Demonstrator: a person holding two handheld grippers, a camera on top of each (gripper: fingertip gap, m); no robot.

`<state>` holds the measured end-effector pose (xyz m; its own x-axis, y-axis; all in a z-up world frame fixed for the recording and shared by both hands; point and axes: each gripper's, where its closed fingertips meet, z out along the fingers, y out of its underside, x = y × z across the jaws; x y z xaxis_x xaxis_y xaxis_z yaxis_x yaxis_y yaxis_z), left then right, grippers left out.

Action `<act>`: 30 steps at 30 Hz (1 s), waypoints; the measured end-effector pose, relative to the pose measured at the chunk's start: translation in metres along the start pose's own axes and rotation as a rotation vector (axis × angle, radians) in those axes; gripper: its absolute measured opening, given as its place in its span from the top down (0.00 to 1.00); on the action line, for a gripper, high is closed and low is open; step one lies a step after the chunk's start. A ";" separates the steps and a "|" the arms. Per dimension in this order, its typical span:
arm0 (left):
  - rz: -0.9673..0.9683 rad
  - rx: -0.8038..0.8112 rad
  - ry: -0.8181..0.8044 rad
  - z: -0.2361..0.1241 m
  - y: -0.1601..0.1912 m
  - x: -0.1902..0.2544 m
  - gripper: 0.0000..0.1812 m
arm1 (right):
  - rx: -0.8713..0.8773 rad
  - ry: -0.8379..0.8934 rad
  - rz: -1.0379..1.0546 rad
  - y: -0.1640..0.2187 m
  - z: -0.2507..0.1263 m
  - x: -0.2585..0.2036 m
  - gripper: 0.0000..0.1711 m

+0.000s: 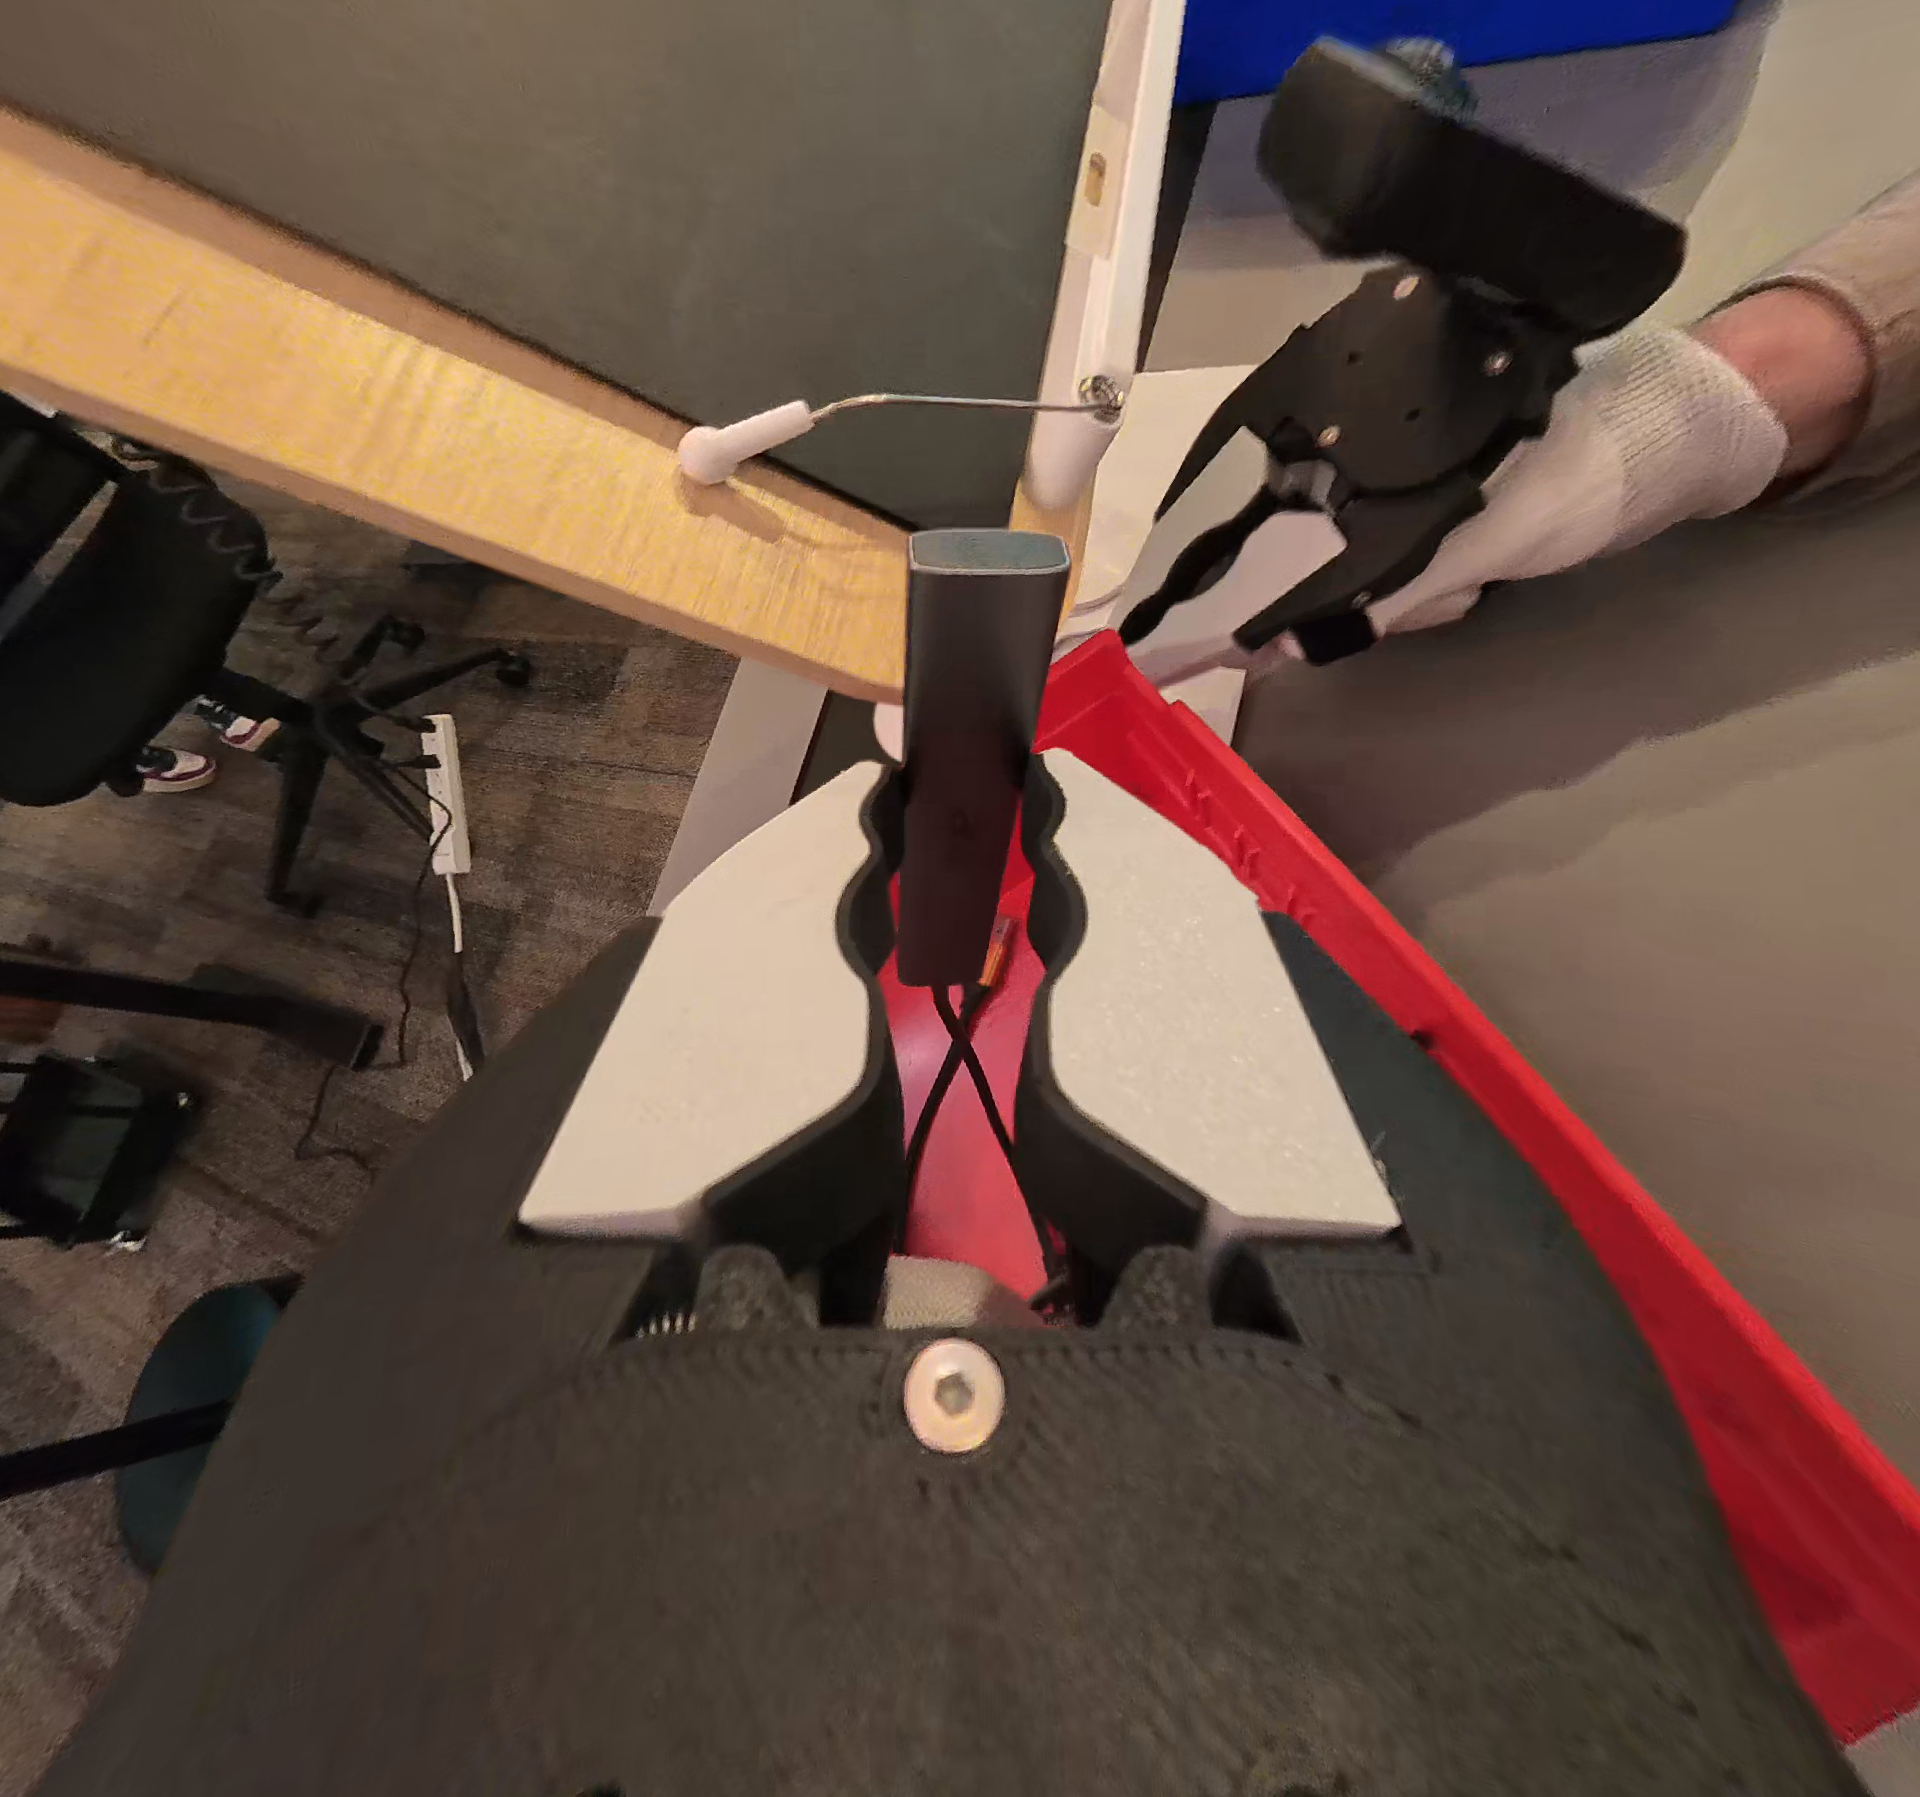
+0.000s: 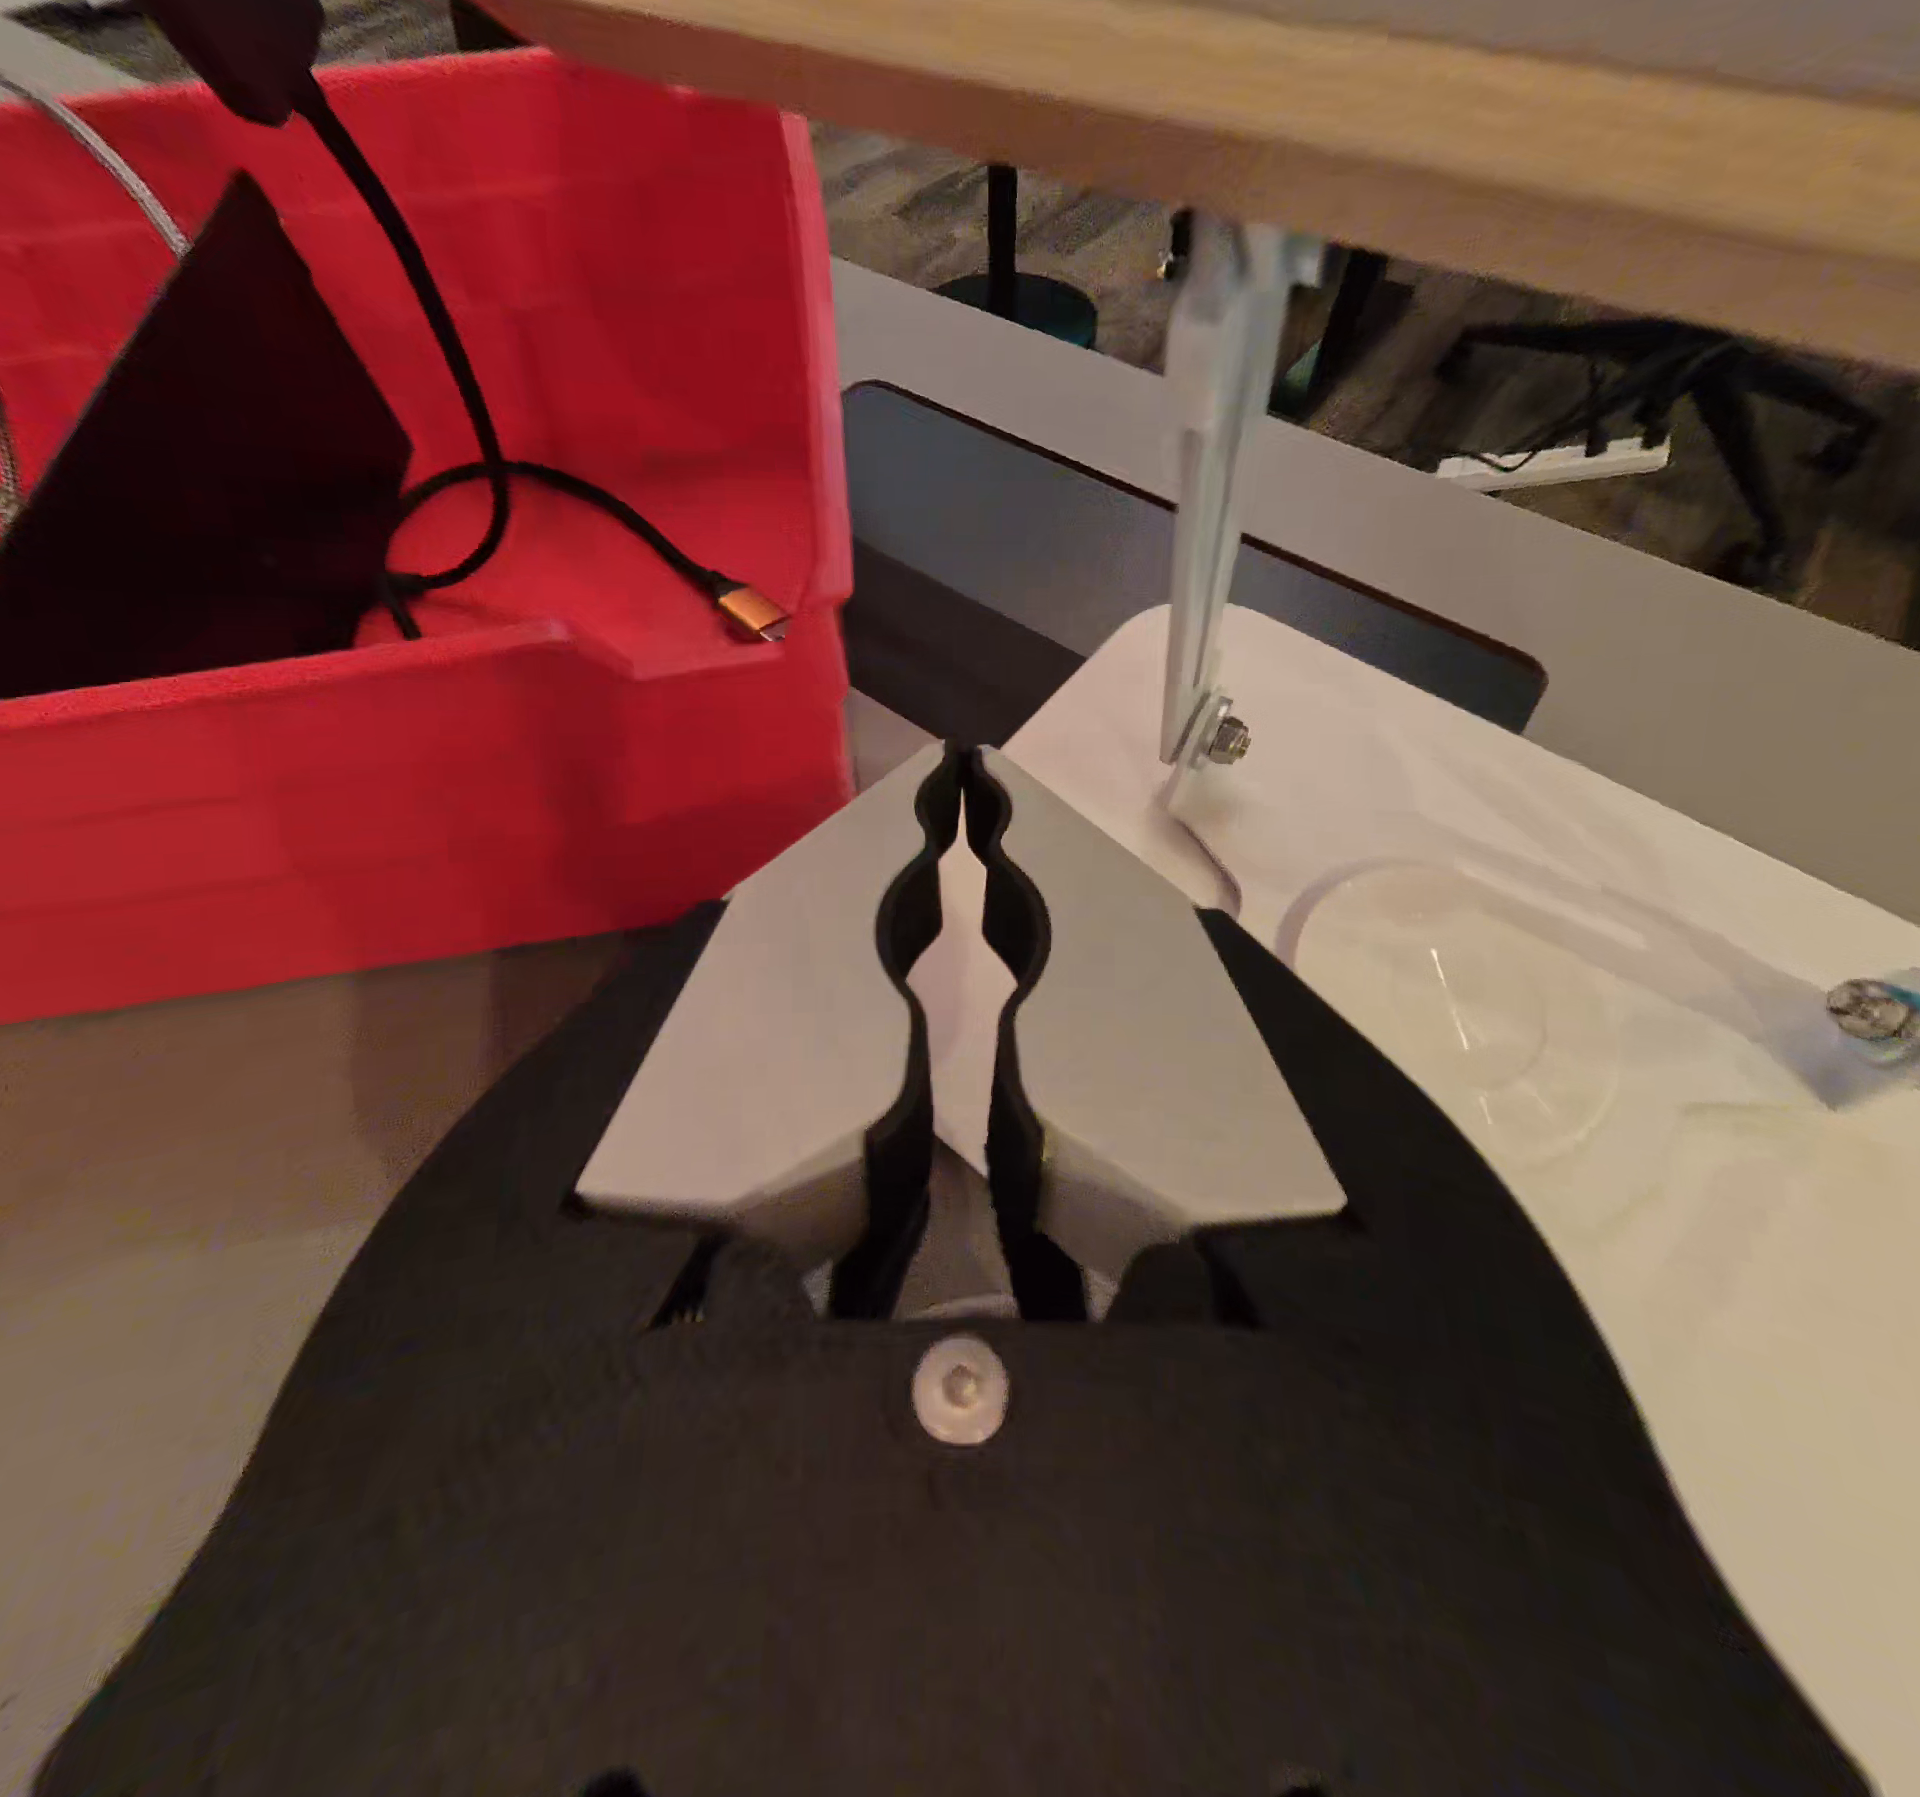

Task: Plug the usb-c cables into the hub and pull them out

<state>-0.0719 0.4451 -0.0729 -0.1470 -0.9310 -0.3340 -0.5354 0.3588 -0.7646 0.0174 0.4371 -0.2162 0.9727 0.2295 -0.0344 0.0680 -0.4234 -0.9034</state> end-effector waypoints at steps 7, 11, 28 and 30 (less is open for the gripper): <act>0.060 -0.037 0.093 0.014 -0.014 0.031 0.88 | -0.009 -0.061 -0.127 0.000 0.009 -0.022 1.00; 0.065 0.002 0.092 0.019 -0.026 0.037 0.88 | 0.012 -0.144 -0.219 -0.003 0.013 -0.059 1.00; 0.175 0.111 0.098 0.013 -0.091 0.077 0.88 | 0.004 -0.216 -0.292 0.001 0.015 -0.117 1.00; 0.191 0.117 0.054 -0.005 -0.103 0.078 0.88 | -0.024 -0.209 -0.320 0.009 0.003 -0.105 1.00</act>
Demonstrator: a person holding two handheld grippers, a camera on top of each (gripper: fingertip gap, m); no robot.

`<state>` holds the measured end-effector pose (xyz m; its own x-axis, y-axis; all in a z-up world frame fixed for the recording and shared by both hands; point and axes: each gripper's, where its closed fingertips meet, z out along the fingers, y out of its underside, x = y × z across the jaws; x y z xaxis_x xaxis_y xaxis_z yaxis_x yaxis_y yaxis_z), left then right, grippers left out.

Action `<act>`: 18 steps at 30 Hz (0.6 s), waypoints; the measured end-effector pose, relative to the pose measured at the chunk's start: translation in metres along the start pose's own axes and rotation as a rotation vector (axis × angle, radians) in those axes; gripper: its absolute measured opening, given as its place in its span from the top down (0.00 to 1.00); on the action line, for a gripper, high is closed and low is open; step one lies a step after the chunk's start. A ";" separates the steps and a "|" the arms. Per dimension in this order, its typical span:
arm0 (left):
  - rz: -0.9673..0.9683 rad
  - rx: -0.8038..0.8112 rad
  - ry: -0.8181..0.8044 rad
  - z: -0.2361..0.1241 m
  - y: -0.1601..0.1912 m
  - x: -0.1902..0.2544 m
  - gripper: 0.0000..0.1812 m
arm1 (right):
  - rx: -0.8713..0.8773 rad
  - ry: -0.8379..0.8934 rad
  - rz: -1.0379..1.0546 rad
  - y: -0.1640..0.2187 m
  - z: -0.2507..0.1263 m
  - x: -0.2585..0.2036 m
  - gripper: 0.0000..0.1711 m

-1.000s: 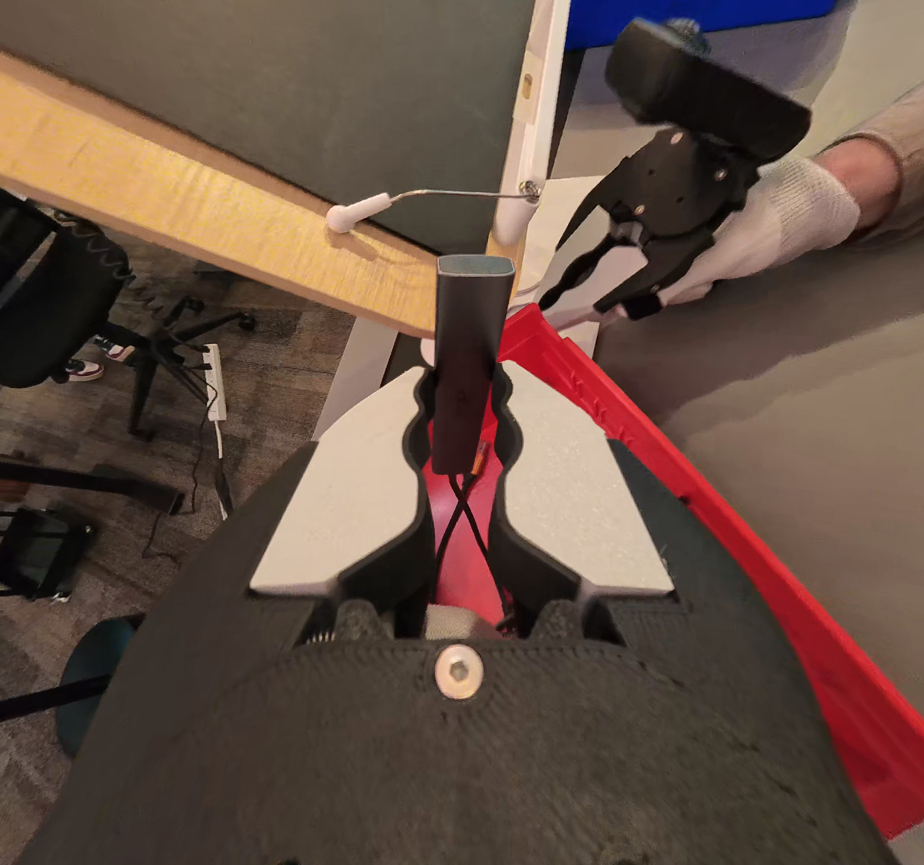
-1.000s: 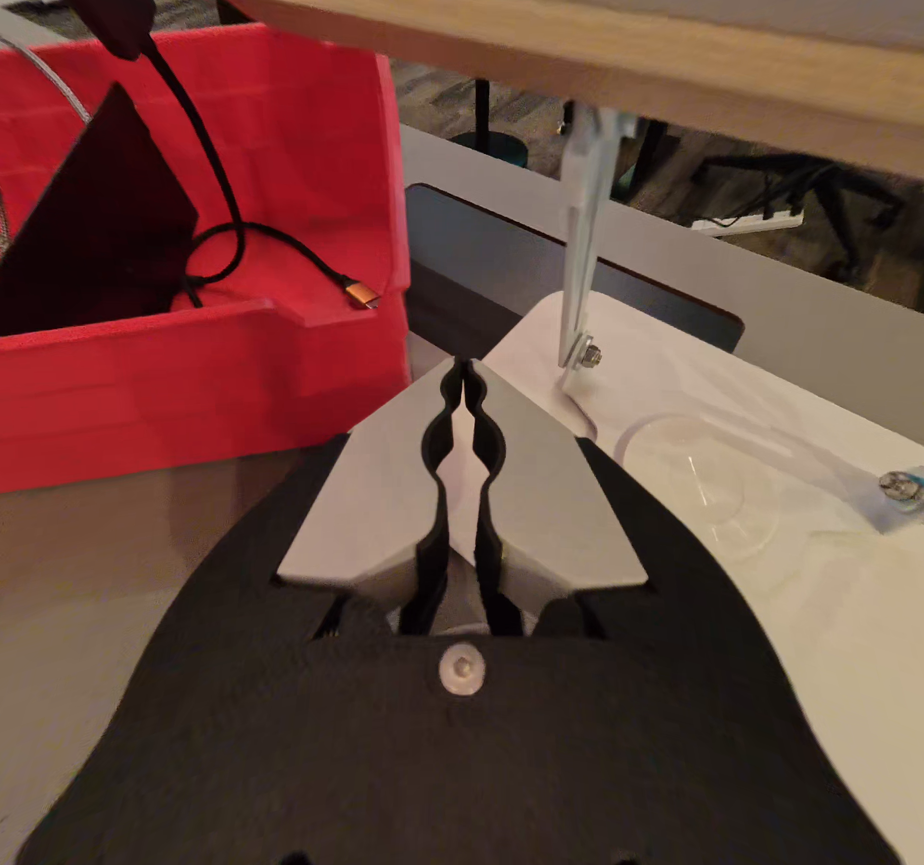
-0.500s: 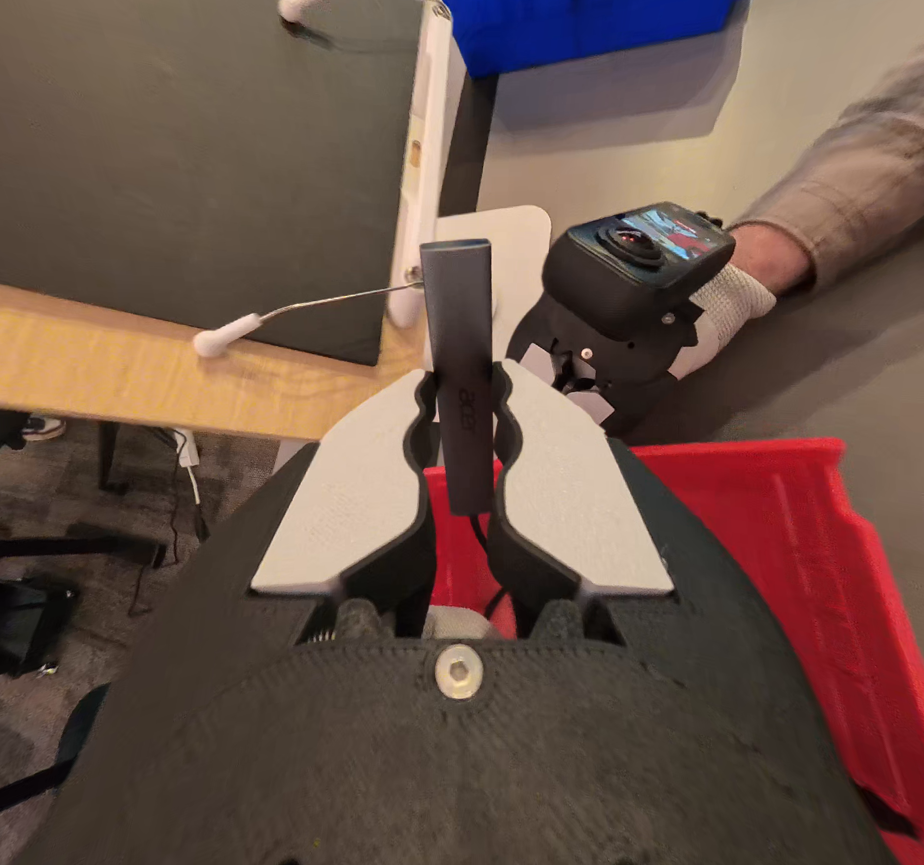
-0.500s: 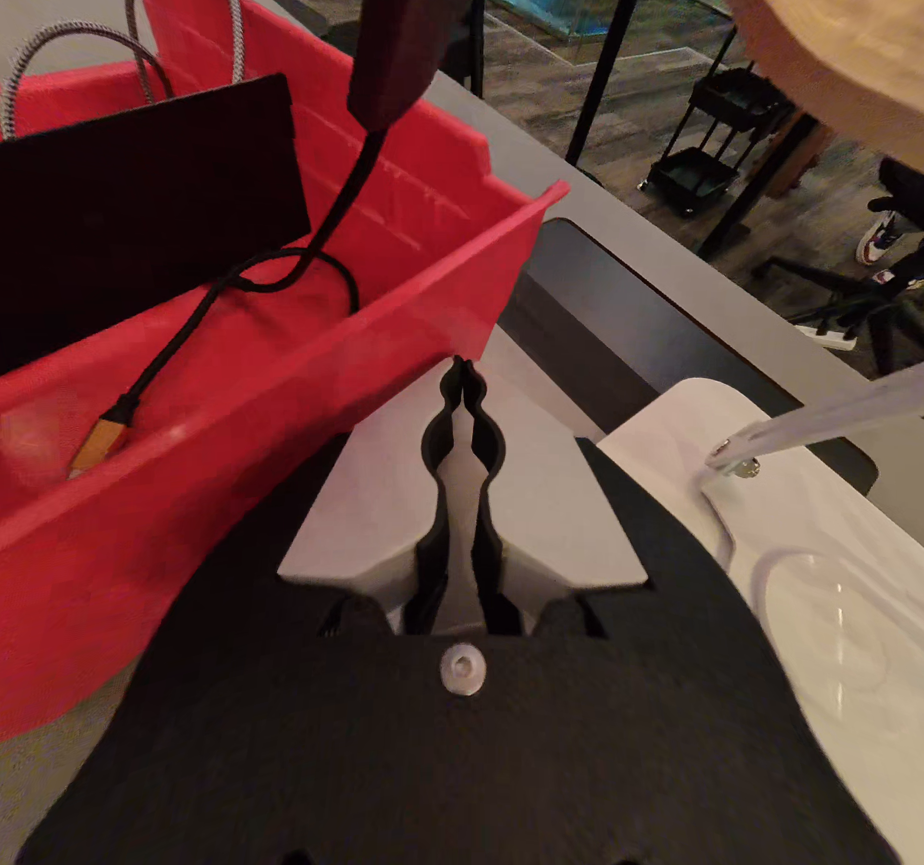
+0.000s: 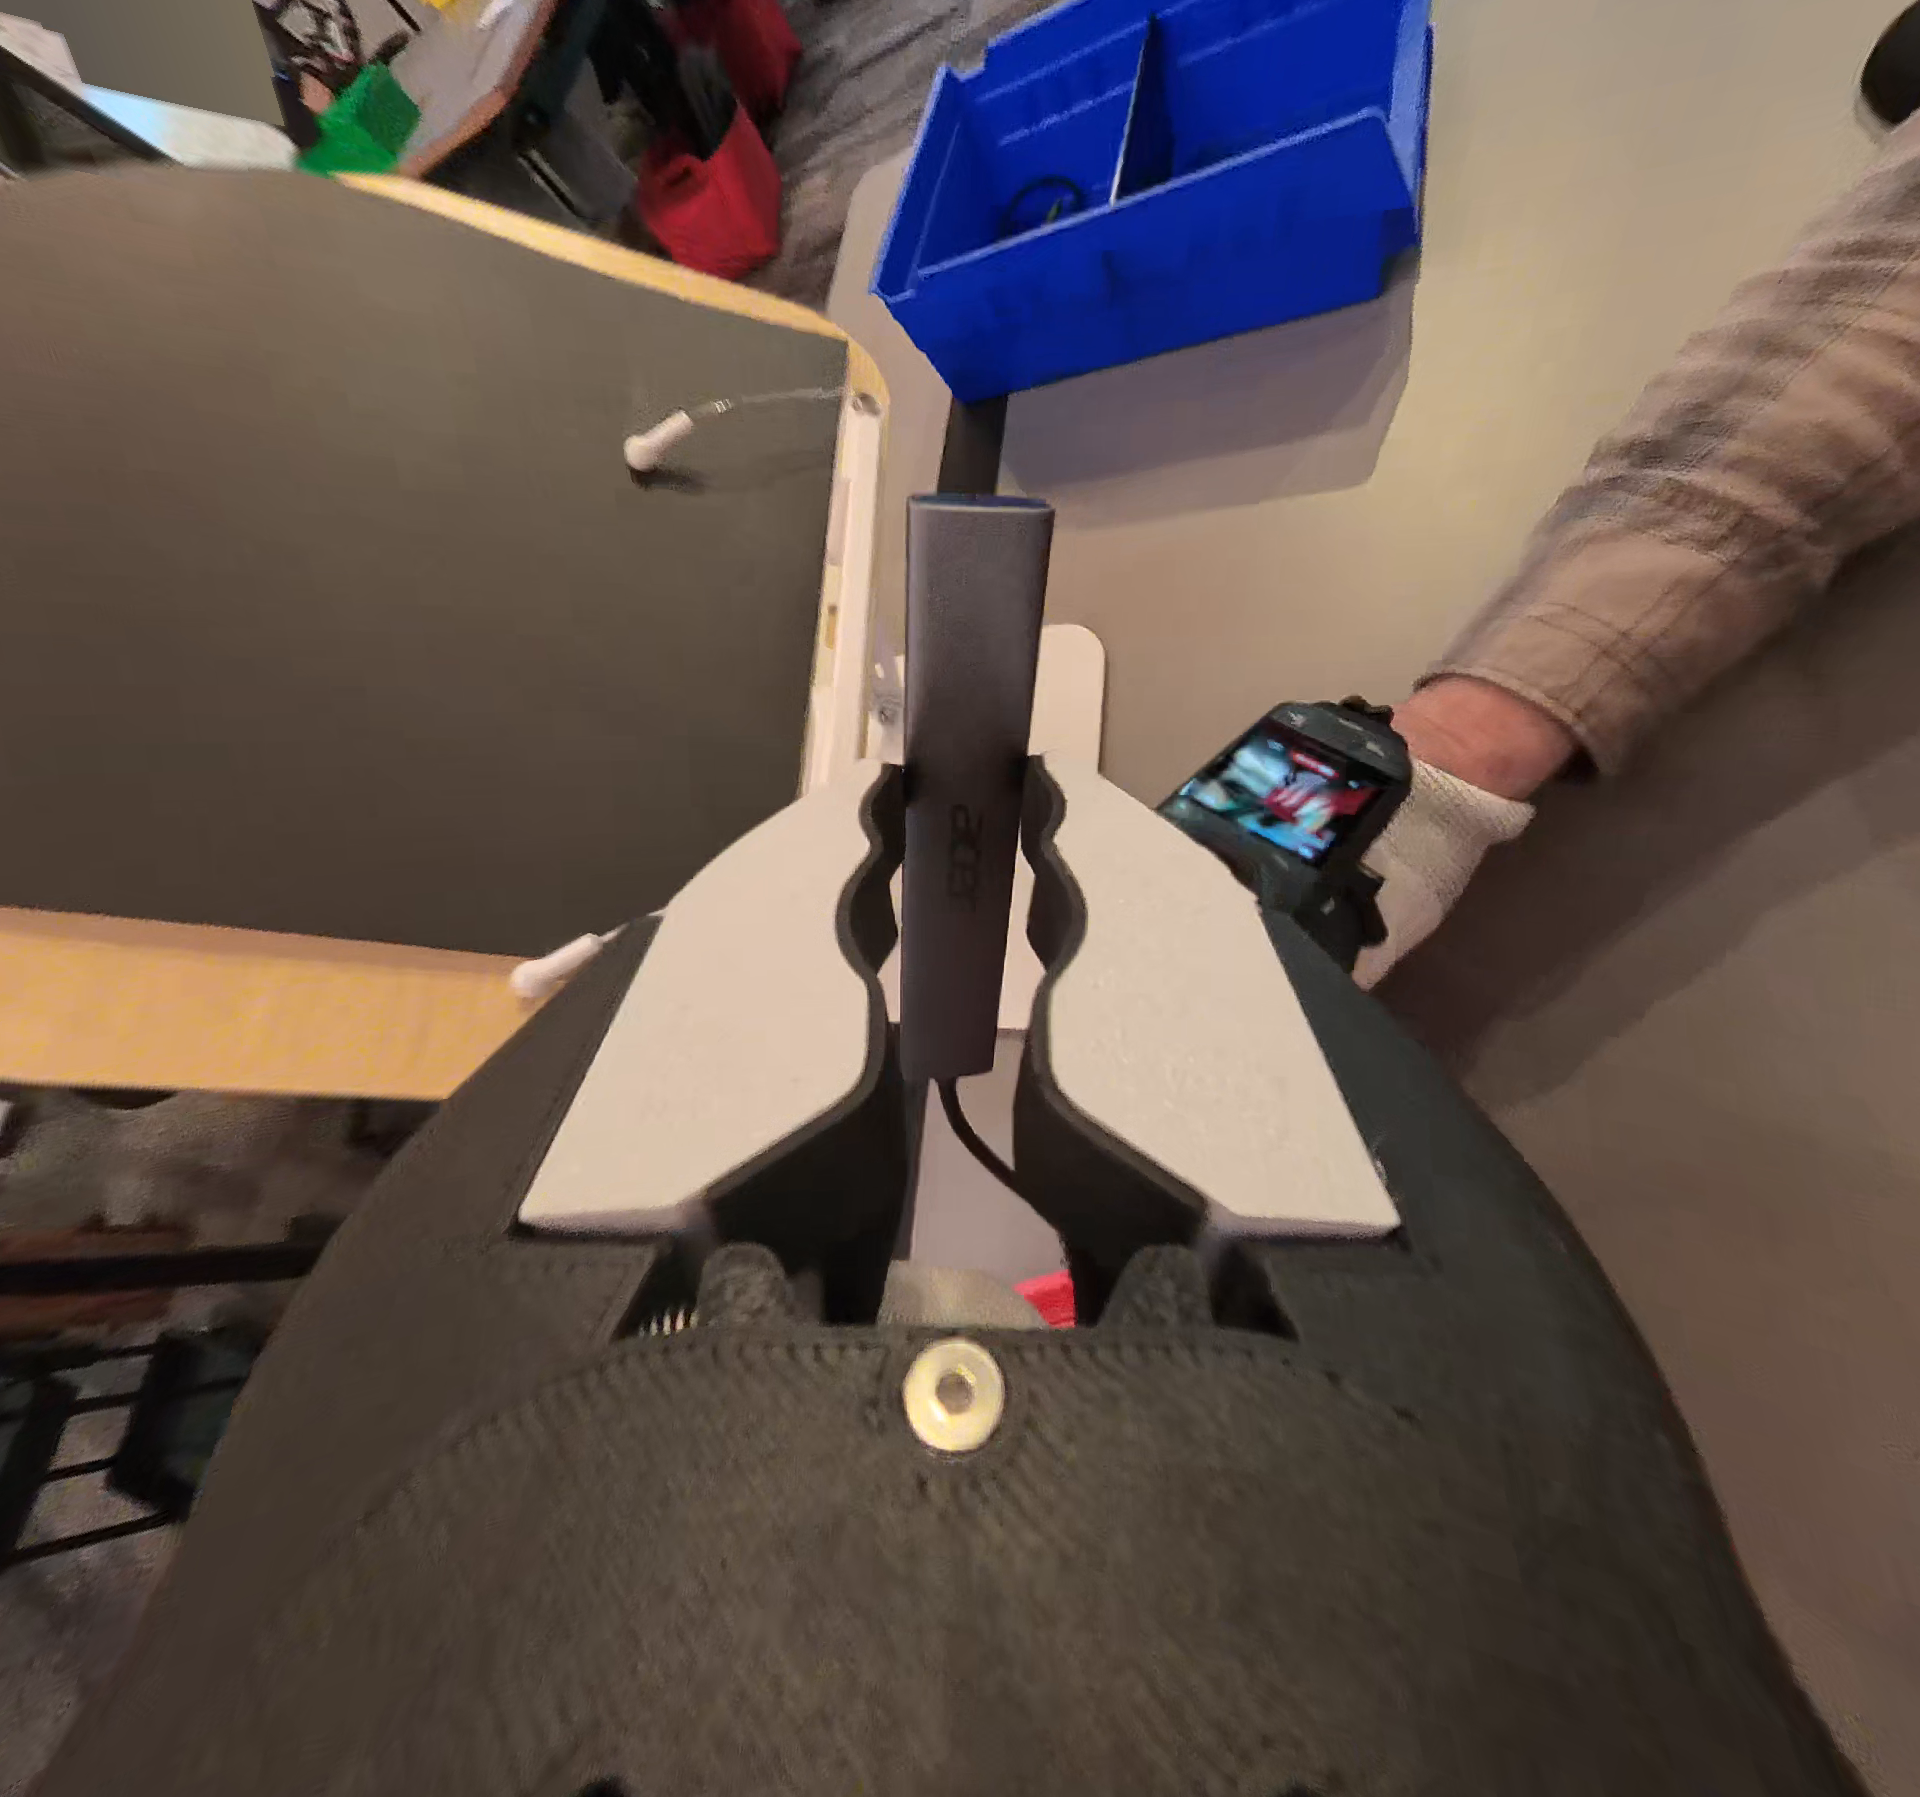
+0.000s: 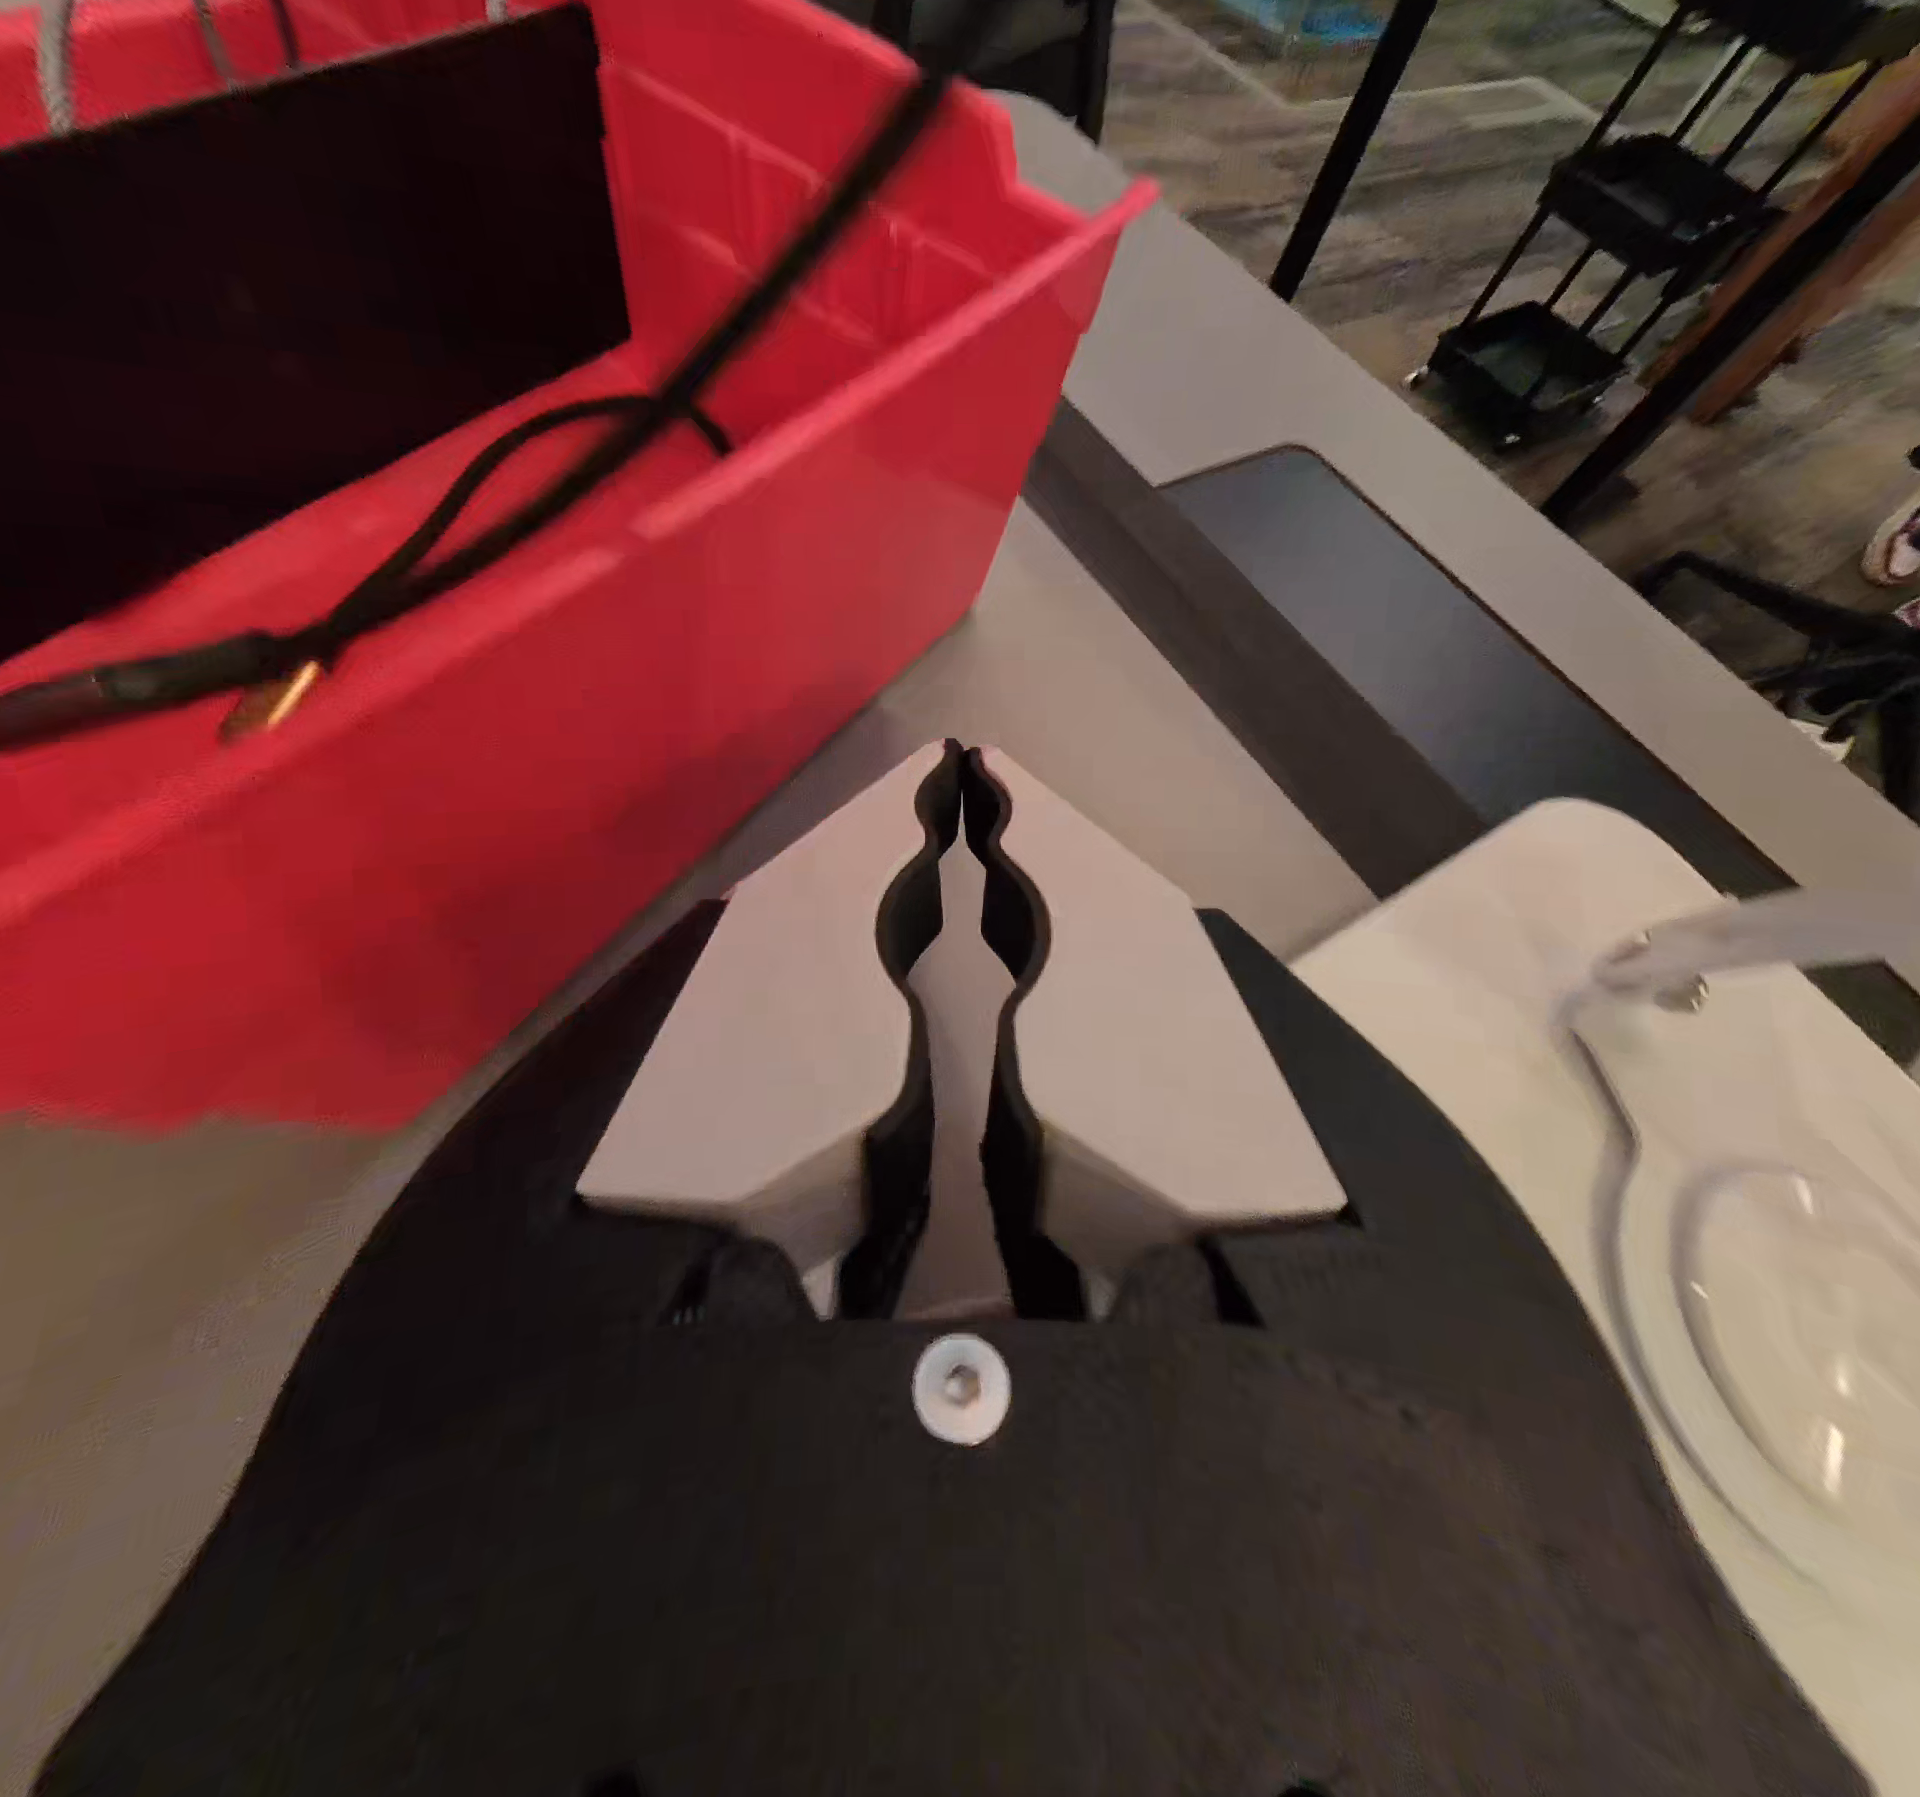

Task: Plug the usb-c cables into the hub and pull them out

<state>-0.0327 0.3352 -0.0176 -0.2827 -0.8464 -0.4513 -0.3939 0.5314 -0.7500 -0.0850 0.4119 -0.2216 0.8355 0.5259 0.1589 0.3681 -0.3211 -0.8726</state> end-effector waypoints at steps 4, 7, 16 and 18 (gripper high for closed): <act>0.041 0.074 -0.011 -0.021 -0.057 0.021 0.88 | -0.075 -0.080 -0.031 0.022 -0.056 0.006 1.00; 0.115 0.072 0.042 -0.009 -0.097 0.054 0.88 | -0.118 -0.067 -0.058 0.036 -0.115 0.022 1.00; 0.163 -0.191 0.405 0.120 -0.072 0.184 0.88 | -0.153 0.031 0.071 0.122 -0.265 0.079 1.00; 0.123 -0.234 0.475 0.146 -0.053 0.206 0.88 | -0.133 0.062 0.123 0.139 -0.281 0.091 1.00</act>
<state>0.0583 0.1279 -0.1411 -0.6817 -0.6977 -0.2203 -0.5018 0.6649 -0.5532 0.1567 0.1943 -0.1989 0.8998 0.4277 0.0867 0.3087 -0.4836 -0.8191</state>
